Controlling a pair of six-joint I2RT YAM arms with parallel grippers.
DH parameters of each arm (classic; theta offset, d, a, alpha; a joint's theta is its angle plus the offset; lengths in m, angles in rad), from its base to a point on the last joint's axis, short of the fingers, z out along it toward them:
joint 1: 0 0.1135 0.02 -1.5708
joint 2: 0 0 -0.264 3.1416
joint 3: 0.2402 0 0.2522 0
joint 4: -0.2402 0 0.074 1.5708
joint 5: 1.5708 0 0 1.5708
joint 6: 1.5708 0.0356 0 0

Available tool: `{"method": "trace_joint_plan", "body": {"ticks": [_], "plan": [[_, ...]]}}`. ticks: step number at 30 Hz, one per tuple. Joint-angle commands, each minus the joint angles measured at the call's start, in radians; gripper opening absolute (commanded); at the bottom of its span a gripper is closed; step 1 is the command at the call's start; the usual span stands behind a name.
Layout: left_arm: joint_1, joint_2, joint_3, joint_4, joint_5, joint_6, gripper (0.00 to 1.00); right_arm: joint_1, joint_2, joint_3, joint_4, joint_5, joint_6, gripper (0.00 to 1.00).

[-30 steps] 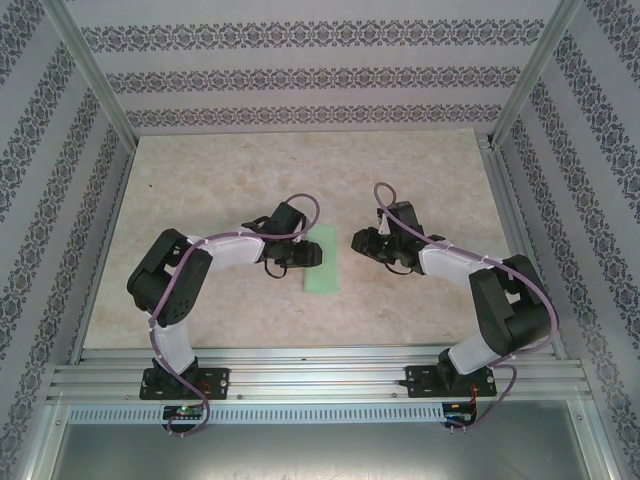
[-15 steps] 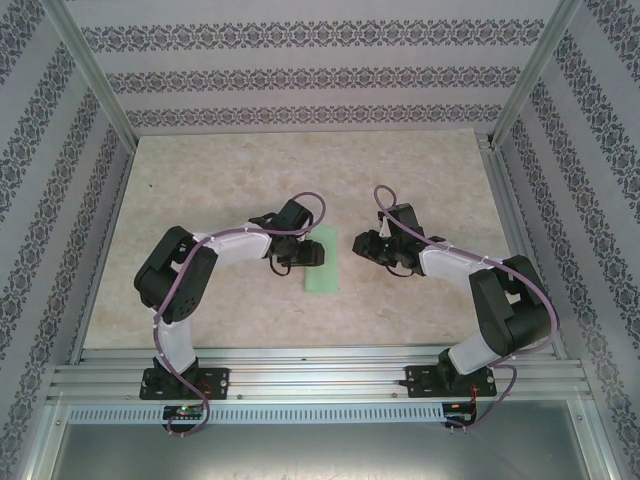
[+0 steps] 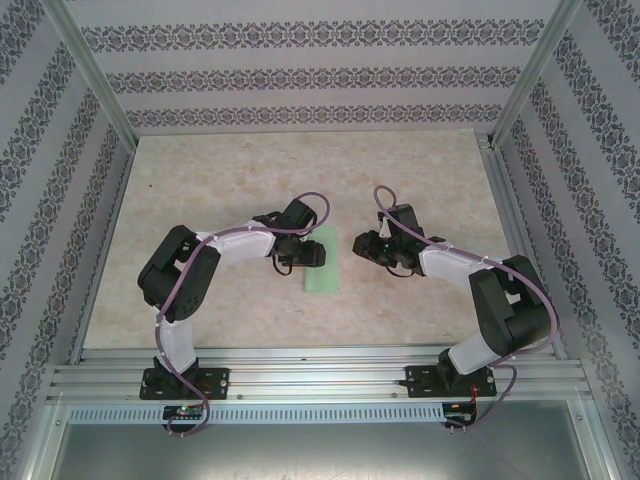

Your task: Fold a paper plane with a square sheet of paper (fold left side to right side)

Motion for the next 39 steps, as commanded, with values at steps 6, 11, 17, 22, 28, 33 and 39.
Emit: {"method": "trace_joint_plan", "body": {"ticks": [6,11,17,22,28,33,39], "plan": [[-0.018,0.066,0.006,-0.008,-0.034,0.056,0.57,0.012,-0.009,-0.003,0.018,-0.008,0.0,0.34],[-0.018,0.066,0.008,-0.007,-0.024,0.064,0.55,0.014,-0.008,-0.001,0.014,-0.008,-0.001,0.34],[-0.022,0.065,0.006,-0.009,-0.024,0.074,0.56,0.013,-0.004,0.004,0.013,-0.009,-0.001,0.34],[-0.025,0.069,0.012,-0.007,-0.021,0.074,0.57,0.015,-0.002,0.007,0.012,-0.012,-0.001,0.34],[-0.026,0.078,0.019,-0.007,-0.025,0.062,0.57,0.02,-0.001,0.008,0.012,-0.014,0.0,0.34],[-0.027,0.083,0.023,-0.008,-0.03,0.05,0.57,0.023,0.001,0.009,0.012,-0.014,0.003,0.34],[-0.027,0.088,0.025,-0.009,-0.04,0.035,0.58,0.032,0.004,0.012,0.018,-0.016,0.008,0.34]]}}
